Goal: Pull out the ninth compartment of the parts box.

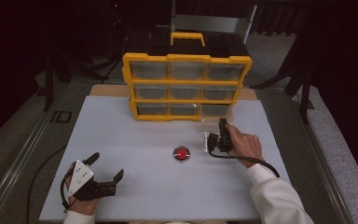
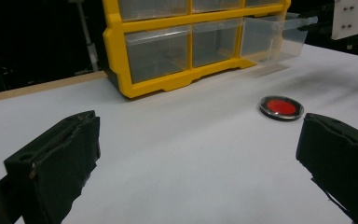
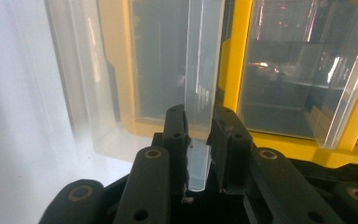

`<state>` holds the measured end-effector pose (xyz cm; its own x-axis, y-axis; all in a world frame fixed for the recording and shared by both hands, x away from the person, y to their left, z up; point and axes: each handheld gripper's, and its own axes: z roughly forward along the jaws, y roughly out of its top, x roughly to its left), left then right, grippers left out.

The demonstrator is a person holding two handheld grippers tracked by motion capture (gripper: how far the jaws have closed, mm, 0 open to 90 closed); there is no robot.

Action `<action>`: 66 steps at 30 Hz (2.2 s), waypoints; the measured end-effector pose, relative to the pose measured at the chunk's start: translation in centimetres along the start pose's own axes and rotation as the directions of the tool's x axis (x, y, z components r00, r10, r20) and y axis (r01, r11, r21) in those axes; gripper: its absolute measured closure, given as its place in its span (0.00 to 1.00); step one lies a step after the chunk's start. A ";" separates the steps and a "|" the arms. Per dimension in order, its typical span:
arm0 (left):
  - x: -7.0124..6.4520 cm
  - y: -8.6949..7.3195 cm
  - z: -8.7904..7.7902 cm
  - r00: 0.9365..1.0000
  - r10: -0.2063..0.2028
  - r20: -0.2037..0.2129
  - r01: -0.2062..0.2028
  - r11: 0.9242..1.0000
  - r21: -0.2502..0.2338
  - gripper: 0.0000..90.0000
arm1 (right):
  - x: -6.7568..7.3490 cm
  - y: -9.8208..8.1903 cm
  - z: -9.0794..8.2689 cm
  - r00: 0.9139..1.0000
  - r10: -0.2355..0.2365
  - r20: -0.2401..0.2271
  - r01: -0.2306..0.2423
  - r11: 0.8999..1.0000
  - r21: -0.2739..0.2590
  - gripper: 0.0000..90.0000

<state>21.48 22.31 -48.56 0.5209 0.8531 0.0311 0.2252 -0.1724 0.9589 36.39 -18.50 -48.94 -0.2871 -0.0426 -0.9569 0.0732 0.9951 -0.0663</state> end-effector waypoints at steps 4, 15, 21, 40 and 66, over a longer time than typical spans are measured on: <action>0.0 0.0 0.0 1.000 -0.002 0.000 0.002 1.000 -0.001 0.00 | 0.1 -0.1 -0.4 1.000 0.004 -0.003 -0.004 1.000 0.000 0.85; 0.0 0.0 0.0 1.000 -0.002 0.000 0.002 1.000 -0.001 0.00 | 0.3 -0.3 -1.5 1.000 0.002 0.000 -0.002 1.000 -0.015 0.85; 0.0 0.0 0.0 1.000 -0.002 -0.001 0.002 1.000 -0.001 0.00 | 0.5 -0.4 -1.8 1.000 0.002 -0.010 -0.002 1.000 -0.014 0.84; -0.1 0.0 0.0 1.000 -0.001 0.000 0.001 1.000 0.000 0.00 | 0.3 -0.3 -1.7 0.989 0.136 -0.052 -0.138 0.990 -0.036 0.41; -0.1 0.0 0.0 1.000 -0.004 -0.002 0.004 1.000 0.000 0.00 | -1.9 0.0 -1.4 0.822 0.538 -0.186 -0.552 0.833 -0.029 0.10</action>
<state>21.41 22.29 -48.56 0.5187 0.8545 0.0277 0.2276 -0.1692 0.9589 35.59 -18.33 -46.70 -0.3746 0.5168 -0.7698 0.1915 0.8555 0.4811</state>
